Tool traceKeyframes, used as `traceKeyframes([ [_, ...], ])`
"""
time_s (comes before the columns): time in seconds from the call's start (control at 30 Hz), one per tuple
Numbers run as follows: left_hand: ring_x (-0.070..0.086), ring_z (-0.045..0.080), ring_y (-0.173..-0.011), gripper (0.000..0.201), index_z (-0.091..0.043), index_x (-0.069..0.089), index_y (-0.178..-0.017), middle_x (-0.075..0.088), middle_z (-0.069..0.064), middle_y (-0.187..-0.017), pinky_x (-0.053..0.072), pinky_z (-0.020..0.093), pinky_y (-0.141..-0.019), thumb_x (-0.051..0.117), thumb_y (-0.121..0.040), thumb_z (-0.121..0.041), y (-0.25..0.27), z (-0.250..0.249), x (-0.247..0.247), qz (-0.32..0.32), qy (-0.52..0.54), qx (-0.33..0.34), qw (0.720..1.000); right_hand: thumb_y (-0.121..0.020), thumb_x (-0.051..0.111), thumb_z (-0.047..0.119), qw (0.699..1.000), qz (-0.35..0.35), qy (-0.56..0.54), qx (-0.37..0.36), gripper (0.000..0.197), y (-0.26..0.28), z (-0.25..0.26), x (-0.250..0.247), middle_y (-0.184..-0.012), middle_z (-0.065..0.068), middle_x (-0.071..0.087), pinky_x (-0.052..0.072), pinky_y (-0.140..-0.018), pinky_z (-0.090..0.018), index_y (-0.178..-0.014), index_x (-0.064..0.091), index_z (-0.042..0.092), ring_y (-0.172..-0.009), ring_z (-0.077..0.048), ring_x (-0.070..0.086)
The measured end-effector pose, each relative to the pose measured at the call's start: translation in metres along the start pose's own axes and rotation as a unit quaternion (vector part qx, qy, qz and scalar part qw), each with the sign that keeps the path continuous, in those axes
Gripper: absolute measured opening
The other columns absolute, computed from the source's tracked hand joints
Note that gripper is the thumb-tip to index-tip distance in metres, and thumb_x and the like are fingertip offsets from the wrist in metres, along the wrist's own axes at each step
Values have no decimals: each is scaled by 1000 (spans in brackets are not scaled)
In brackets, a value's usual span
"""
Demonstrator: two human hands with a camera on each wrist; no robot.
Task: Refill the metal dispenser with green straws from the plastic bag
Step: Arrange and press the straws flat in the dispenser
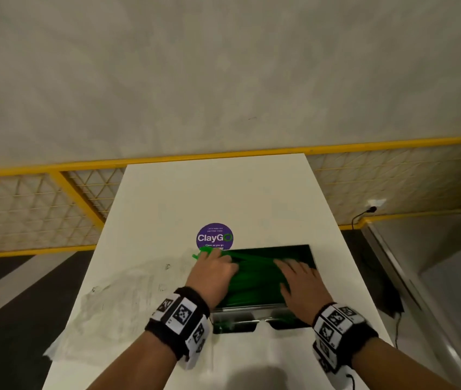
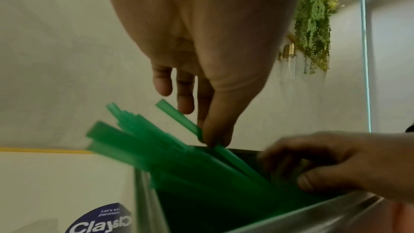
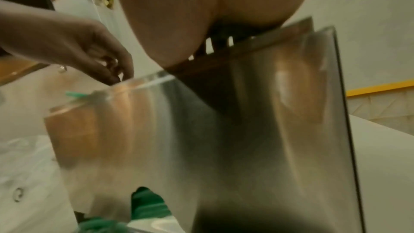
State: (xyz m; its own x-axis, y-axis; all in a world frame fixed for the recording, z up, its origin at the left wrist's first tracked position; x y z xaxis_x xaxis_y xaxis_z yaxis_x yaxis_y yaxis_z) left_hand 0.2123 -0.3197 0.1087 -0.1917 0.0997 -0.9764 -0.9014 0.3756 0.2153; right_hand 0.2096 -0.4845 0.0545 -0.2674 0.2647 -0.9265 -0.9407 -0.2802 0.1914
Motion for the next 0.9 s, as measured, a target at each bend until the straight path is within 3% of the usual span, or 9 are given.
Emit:
traceKeyframes([
  [0.1, 35, 24, -127, 43, -28, 43, -135, 42, 0, -138, 30, 40, -102, 49, -93, -36, 6, 27, -7, -71, 100, -84, 989, -98, 37, 30, 998, 67, 12, 14, 42, -6, -2, 5, -138, 1, 47, 37, -103, -37, -140, 40, 29, -123, -20, 47],
  [0.13, 34, 26, -129, 48, -27, 40, -138, 40, 3, -141, 32, 42, -103, 50, -93, -40, 10, 45, -9, -113, 172, -147, 968, -98, 40, 31, 998, 61, 3, 17, 43, -7, -3, 2, -139, 0, 45, 38, -103, -37, -141, 39, 28, -125, -21, 45],
  [0.2, 37, 30, -130, 54, -18, 34, -143, 39, 12, -143, 34, 41, -105, 49, -94, -38, 17, 77, 4, -163, 354, -257, 884, -95, 47, 35, 997, 61, -38, 15, 52, -8, -3, 1, -147, 0, 34, 37, -107, -39, -145, 32, 28, -133, -21, 36],
  [0.27, 43, 30, -127, 51, -10, 35, -142, 45, 18, -139, 36, 36, -103, 43, -98, -34, 11, 78, 29, -129, 454, -282, 835, -93, 50, 43, 991, 107, -76, 16, 64, -7, 2, 8, -155, 2, 19, 29, -114, -45, -149, 21, 32, -141, -24, 23],
  [0.37, 56, 29, -106, 35, -9, 49, -125, 58, 19, -120, 43, 32, -88, 43, -98, -29, 0, 69, 42, -126, 451, -272, 841, -92, 47, 52, 982, 175, -56, 38, 73, -6, 8, 23, -160, 5, 2, 18, -117, -50, -151, 6, 37, -146, -28, 9],
  [0.47, 60, 29, -77, 26, -12, 53, -103, 66, 17, -95, 49, 34, -69, 49, -95, -36, -5, 73, 44, -146, 456, -298, 826, -92, 45, 51, 982, 174, -40, 55, 74, -8, 7, 24, -161, 4, 0, 17, -116, -50, -150, 1, 38, -146, -29, 10],
  [0.63, 63, 34, -74, 25, -8, 57, -102, 67, 19, -85, 53, 37, -67, 49, -95, -30, -15, 74, 39, -137, 404, -292, 856, -91, 46, 50, 982, 173, -33, 68, 76, -9, 5, 25, -161, 4, 1, 18, -115, -51, -150, 0, 38, -146, -28, 12],
  [0.77, 55, 28, -63, 25, 0, 60, -97, 67, 21, -83, 43, 31, -59, 50, -94, -23, -1, 83, 27, -188, 425, -302, 832, -93, 41, 52, 977, 194, -22, 81, 72, -8, 3, 27, -161, 5, 2, 13, -116, -54, -151, 2, 36, -147, -28, 8],
  [0.9, 51, 26, -72, 24, 2, 62, -88, 63, 15, -79, 35, 27, -66, 51, -93, -18, 28, 112, 7, -244, 431, -333, 802, -94, 36, 51, 972, 215, -1, 96, 67, -9, 0, 32, -160, 0, 10, 14, -116, -54, -152, 8, 31, -146, -28, 10],
])
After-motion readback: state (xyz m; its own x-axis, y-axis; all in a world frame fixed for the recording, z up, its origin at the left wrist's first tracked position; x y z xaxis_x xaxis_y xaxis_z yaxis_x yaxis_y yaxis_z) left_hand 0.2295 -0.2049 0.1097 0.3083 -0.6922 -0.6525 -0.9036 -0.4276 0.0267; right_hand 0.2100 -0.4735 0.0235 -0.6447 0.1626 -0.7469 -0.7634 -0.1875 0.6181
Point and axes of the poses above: each hand's wrist, its own y-axis away from the middle knuckle, its own x-axis out of the palm, z = x × y, the point moved 8 cm from there along -y, towards the middle knuckle
